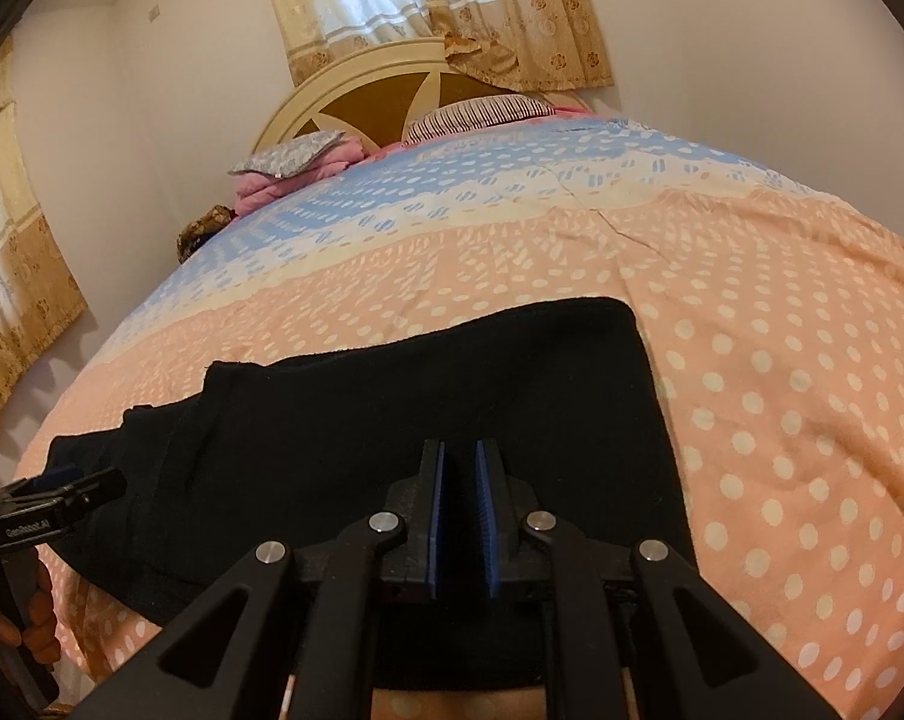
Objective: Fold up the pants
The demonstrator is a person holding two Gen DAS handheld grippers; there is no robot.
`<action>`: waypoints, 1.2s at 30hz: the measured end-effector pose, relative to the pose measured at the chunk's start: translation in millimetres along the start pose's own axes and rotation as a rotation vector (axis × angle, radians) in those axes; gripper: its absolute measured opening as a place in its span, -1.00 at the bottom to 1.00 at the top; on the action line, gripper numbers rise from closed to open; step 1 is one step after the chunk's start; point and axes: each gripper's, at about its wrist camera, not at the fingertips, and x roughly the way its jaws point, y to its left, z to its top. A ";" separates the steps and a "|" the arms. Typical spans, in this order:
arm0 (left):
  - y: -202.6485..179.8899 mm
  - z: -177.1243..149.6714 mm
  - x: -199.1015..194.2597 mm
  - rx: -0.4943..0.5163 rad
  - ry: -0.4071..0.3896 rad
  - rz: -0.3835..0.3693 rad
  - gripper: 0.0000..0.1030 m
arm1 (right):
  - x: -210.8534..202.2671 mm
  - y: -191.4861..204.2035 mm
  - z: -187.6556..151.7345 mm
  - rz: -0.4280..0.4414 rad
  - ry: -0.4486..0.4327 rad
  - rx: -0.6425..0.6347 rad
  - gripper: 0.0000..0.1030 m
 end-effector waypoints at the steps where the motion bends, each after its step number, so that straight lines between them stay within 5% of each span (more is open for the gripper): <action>1: 0.3 -0.5 -0.1 0.005 -0.002 0.006 1.00 | -0.2 -0.7 0.9 0.014 0.004 0.011 -0.62; 6: 2.6 -2.2 -0.2 0.026 -0.008 0.032 1.00 | 0.3 19.7 3.7 0.047 0.034 -0.085 0.20; 8: 5.5 -2.9 1.0 0.024 -0.002 0.037 1.00 | 1.4 33.5 1.0 0.005 0.037 -0.158 0.27; 11: 7.4 -3.6 1.9 0.021 0.004 0.035 1.00 | 1.8 41.5 0.5 -0.033 0.043 -0.201 0.28; 18: 14.8 -4.4 4.5 0.020 0.015 0.043 1.00 | -21.3 47.7 21.4 0.067 -0.043 -0.078 0.28; 24: 20.3 -3.4 -5.5 0.029 -0.003 0.051 1.00 | -24.5 64.6 30.7 0.045 -0.084 -0.199 0.28; 28: 16.0 -3.7 -4.4 0.032 0.003 0.081 1.00 | -24.8 28.1 30.5 0.116 -0.157 -0.069 0.28; 32: 6.1 -0.9 -3.5 0.036 0.015 0.105 1.00 | -22.3 -7.7 36.0 0.218 -0.136 0.126 0.28; 36: -2.0 2.4 -6.2 0.039 0.008 0.099 1.00 | -22.2 -21.6 35.7 0.222 -0.147 0.181 0.28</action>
